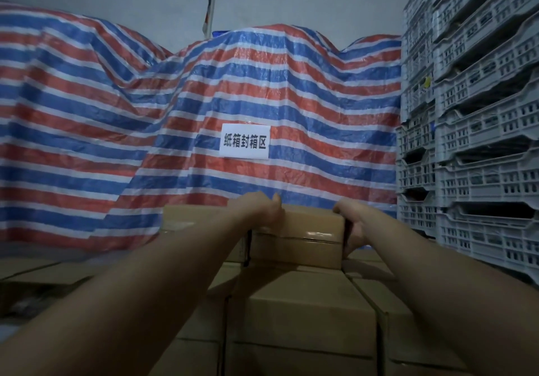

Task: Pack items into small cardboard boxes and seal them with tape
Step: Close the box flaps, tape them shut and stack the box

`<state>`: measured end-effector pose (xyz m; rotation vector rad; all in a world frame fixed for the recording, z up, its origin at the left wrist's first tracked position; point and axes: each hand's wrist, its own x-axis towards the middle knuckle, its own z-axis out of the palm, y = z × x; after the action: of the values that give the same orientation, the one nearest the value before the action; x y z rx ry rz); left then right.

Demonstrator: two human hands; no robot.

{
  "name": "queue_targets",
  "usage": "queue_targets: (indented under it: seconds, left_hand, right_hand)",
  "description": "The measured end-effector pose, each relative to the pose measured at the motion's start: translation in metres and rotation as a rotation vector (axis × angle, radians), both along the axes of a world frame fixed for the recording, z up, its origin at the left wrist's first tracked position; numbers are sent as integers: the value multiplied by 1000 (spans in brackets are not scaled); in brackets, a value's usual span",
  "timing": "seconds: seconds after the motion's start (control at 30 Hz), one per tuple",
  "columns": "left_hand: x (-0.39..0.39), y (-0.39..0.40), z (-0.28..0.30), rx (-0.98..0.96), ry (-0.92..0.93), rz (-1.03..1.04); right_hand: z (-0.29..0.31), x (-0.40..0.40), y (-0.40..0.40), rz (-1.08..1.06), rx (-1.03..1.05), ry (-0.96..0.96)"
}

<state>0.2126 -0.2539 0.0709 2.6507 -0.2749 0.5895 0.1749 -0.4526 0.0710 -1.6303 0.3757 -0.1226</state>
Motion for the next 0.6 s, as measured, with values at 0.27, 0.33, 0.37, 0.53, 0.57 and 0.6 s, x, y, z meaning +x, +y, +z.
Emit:
queue_targets:
  seconds: [0.27, 0.33, 0.37, 0.53, 0.57, 0.6]
  left_hand:
    - [-32, 75, 4, -19, -110, -159]
    - [-47, 106, 12, -143, -213, -202]
    - [-56, 122, 15, -201, -275, -218]
    - [-96, 209, 10, -381, -586, -170]
    - [-102, 229, 2, -415, -630, -155]
    - [-106, 250, -7, -448, -659, -138]
  right_hand:
    - [25, -10, 18, -138, -643, -150]
    - [42, -16, 40, -215, -785, -296]
    - [50, -21, 53, -258, -838, -366]
    - [77, -43, 150, -242, -1002, -795]
    - [78, -48, 177, -210, -1008, -876]
    - [78, -51, 202, -163, -1007, -946]
